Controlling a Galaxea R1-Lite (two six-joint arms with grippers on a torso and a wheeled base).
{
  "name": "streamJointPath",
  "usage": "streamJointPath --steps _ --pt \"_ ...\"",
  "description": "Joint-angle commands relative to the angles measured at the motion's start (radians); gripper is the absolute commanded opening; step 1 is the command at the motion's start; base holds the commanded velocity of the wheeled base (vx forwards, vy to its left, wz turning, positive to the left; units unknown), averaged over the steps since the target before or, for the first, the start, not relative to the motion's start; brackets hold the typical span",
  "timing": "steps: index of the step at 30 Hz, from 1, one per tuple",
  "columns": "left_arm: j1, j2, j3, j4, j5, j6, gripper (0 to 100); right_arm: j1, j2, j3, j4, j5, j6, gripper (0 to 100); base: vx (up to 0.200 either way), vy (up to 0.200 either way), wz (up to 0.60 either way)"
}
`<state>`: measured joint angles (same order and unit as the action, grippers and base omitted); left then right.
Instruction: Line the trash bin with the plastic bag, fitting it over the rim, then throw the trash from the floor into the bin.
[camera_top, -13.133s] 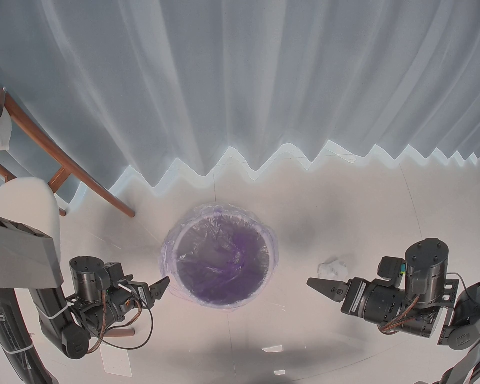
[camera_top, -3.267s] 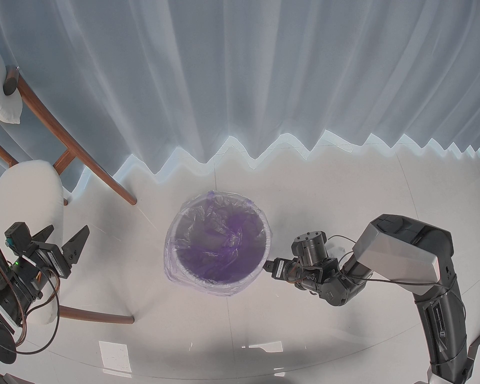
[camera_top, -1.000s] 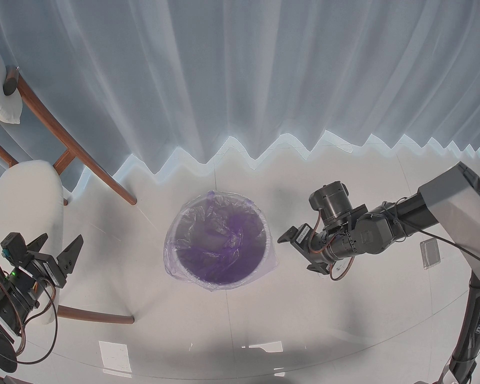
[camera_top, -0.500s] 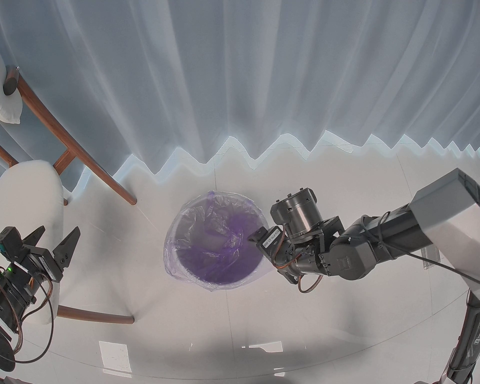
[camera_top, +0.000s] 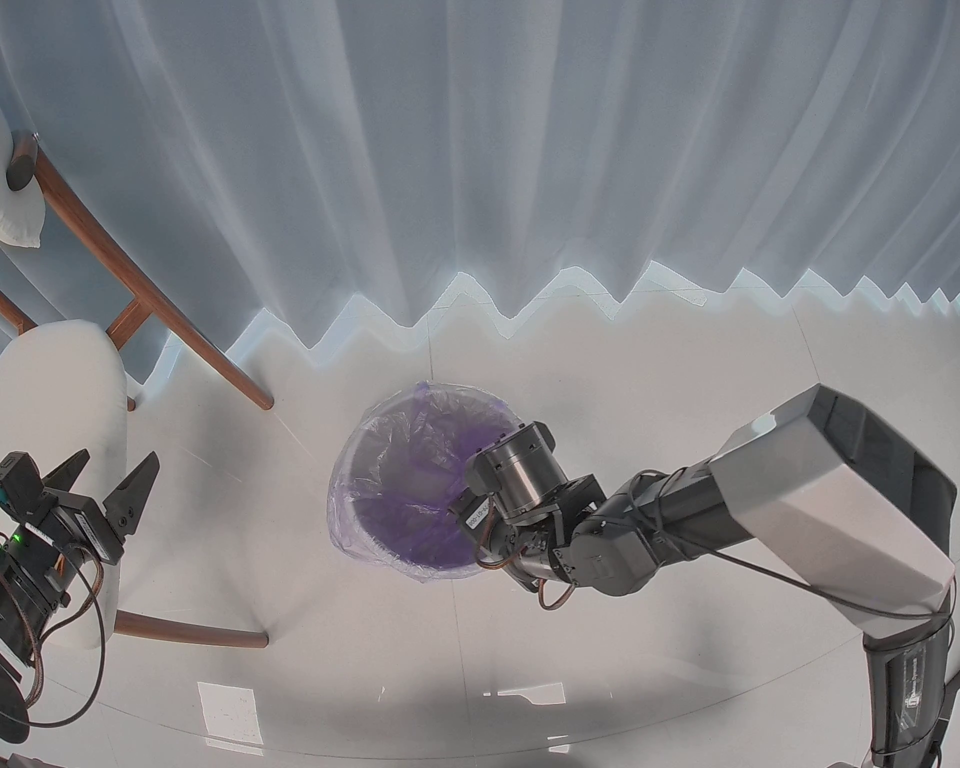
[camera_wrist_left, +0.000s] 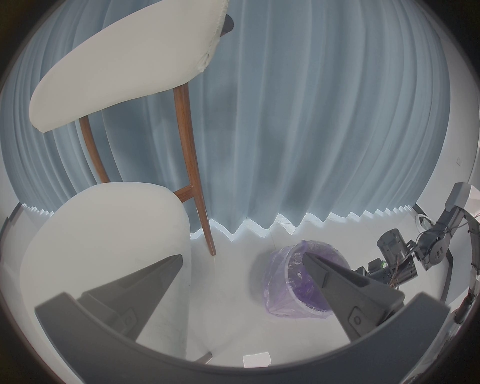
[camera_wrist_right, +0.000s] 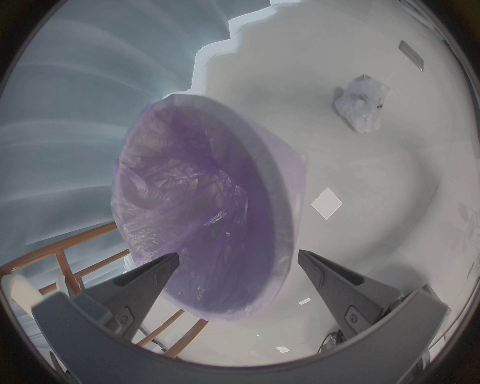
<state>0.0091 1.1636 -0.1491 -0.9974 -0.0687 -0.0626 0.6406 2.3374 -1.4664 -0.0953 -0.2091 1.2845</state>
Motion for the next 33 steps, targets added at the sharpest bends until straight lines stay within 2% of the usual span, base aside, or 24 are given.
streamJointPath --steps 1,18,19,33 --pt "0.006 0.002 -0.006 -0.001 0.0 -0.002 100 0.013 0.071 -0.042 -0.001 -0.012 0.001 100 0.0 0.0 0.0" --pt "0.017 0.004 -0.006 0.0 0.001 -0.002 100 -0.013 0.187 -0.144 0.005 -0.021 -0.004 100 0.0 0.0 0.0" --pt "0.017 0.005 -0.006 0.0 0.001 -0.002 100 -0.013 0.191 -0.147 0.005 -0.021 -0.002 0 0.0 0.0 0.0" --pt "0.017 0.008 -0.006 0.006 0.001 -0.002 100 -0.015 0.197 -0.15 0.009 -0.021 -0.014 0 0.0 0.0 0.0"
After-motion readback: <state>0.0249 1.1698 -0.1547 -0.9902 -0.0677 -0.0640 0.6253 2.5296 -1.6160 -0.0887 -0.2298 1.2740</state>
